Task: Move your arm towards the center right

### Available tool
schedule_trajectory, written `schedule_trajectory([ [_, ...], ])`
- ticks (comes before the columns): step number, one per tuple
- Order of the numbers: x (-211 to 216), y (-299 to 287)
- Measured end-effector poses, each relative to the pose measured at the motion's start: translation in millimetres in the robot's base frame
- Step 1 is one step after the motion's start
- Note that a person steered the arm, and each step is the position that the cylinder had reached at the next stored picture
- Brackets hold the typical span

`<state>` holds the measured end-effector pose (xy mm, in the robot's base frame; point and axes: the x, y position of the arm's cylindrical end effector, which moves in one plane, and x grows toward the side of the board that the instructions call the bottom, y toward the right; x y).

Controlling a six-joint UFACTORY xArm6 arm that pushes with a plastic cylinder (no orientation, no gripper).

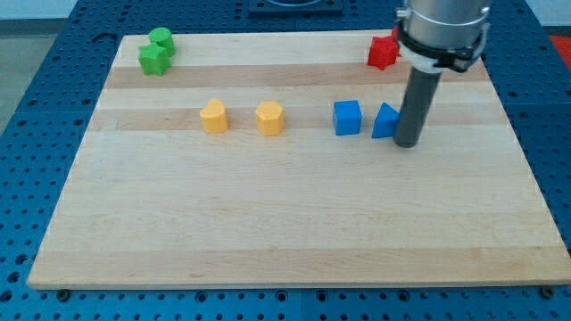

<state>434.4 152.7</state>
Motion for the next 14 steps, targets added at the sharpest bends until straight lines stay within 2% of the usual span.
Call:
schedule_trajectory([
  [2, 0.6, 23.3],
  [3, 4.5, 73.4],
  [4, 35.0, 85.8],
  [6, 45.2, -47.3],
  [7, 45.0, -91.5],
  [8, 33.0, -91.3],
  [14, 21.7, -94.1],
])
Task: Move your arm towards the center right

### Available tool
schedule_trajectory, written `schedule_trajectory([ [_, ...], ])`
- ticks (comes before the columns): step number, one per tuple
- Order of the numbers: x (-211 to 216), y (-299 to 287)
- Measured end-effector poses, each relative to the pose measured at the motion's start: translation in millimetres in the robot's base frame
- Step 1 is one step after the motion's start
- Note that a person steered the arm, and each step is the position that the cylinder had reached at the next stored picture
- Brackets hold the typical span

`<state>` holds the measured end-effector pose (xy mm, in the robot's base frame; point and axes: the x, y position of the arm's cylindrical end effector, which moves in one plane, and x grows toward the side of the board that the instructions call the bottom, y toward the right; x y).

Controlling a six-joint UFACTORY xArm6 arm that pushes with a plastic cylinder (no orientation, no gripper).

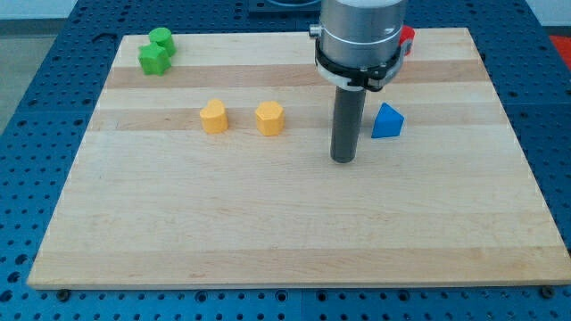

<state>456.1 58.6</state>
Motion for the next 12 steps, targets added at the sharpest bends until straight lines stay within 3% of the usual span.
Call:
schedule_trajectory([
  [9, -17.7, 78.5],
  [11, -2.0, 196.2],
  [12, -7.8, 213.4],
])
